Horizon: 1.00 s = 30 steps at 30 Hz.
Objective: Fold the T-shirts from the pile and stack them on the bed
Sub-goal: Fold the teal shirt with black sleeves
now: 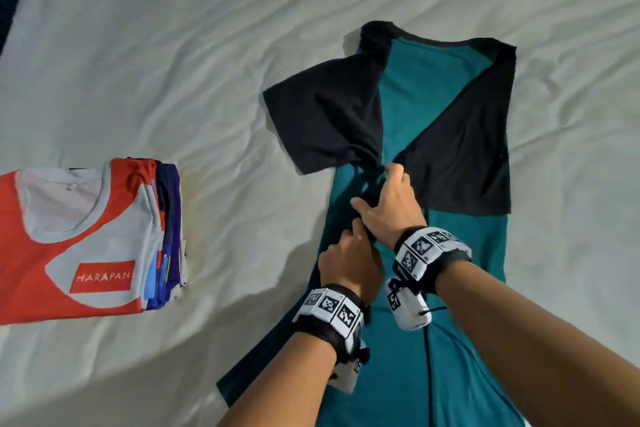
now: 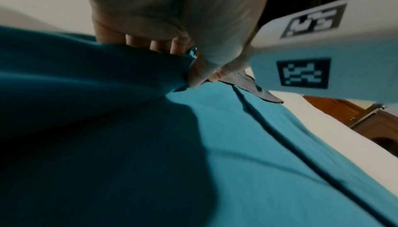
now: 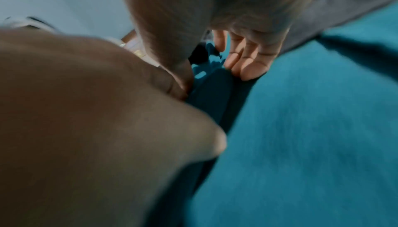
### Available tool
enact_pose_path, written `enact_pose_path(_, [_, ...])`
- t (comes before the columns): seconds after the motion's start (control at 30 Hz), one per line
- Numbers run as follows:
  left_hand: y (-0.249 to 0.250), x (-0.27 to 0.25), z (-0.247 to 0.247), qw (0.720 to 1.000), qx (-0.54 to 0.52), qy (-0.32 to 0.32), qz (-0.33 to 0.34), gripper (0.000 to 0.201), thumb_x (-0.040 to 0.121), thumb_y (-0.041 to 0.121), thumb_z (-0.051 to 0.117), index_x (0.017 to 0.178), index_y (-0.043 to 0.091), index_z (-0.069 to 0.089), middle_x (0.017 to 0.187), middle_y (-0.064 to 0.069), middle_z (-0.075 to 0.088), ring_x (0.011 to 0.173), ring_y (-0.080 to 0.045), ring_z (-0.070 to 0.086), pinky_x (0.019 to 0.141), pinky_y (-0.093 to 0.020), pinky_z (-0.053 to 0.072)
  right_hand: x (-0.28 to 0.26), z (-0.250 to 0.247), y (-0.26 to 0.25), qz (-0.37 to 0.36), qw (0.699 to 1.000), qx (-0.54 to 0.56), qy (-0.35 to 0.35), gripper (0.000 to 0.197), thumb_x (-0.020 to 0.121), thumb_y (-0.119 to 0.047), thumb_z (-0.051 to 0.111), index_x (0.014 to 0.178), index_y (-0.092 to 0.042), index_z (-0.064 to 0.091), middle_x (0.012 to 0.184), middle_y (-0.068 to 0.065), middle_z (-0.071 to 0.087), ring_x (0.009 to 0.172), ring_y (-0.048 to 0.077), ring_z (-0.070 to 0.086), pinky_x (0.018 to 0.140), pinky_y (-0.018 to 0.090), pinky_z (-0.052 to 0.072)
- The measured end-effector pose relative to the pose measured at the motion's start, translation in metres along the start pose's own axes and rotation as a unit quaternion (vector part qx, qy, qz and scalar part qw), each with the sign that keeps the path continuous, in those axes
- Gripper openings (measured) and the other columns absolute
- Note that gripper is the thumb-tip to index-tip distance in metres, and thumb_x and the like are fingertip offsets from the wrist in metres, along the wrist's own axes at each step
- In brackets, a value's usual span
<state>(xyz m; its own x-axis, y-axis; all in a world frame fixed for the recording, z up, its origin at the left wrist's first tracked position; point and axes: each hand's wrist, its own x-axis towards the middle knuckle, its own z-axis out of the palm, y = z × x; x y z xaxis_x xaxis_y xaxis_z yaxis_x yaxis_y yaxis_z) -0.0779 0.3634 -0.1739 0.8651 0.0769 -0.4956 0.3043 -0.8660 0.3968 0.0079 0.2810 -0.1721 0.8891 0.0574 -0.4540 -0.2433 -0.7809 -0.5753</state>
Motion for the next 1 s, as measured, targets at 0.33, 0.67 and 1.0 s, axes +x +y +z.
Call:
enact_pose_path(0.33, [-0.071, -0.107, -0.01, 0.989, 0.132, -0.061, 0.008, 0.015, 0.092, 0.025, 0.054, 0.106, 0.02, 0.054, 0.093, -0.007, 0.069, 0.09, -0.035, 0.068, 0.063, -0.035, 0.039, -0.043, 0.008, 0.021, 0.094, 0.994, 0.05, -0.015, 0.077, 0.083, -0.003, 0.068, 0.149, -0.012, 0.03, 0.132, 0.016, 0.052, 0.109, 0.031, 0.057, 0.078, 0.028, 0.042])
enact_pose_path(0.67, [-0.023, -0.17, -0.007, 0.97, 0.093, -0.191, 0.121, 0.039, 0.099, 0.048, 0.05, 0.086, 0.013, 0.061, 0.08, -0.009, 0.064, 0.074, -0.038, 0.061, 0.065, -0.037, 0.044, -0.044, 0.0, 0.039, 0.112, 0.991, 0.071, 0.003, 0.045, 0.09, -0.014, 0.067, 0.133, -0.017, 0.052, 0.111, 0.007, 0.065, 0.095, 0.023, 0.062, 0.072, 0.028, 0.043])
enact_pose_path(1.0, [-0.087, -0.099, 0.047, 0.964, 0.2, -0.019, 0.177, 0.079, 0.102, 0.063, 0.025, 0.164, 0.02, 0.002, 0.169, -0.019, -0.013, 0.156, -0.036, -0.013, 0.121, -0.066, -0.002, -0.043, 0.01, 0.045, 0.077, 0.992, 0.075, 0.068, 0.038, 0.098, -0.021, 0.064, 0.133, -0.017, 0.05, 0.096, 0.005, 0.059, 0.071, 0.009, 0.052, 0.061, 0.025, 0.046])
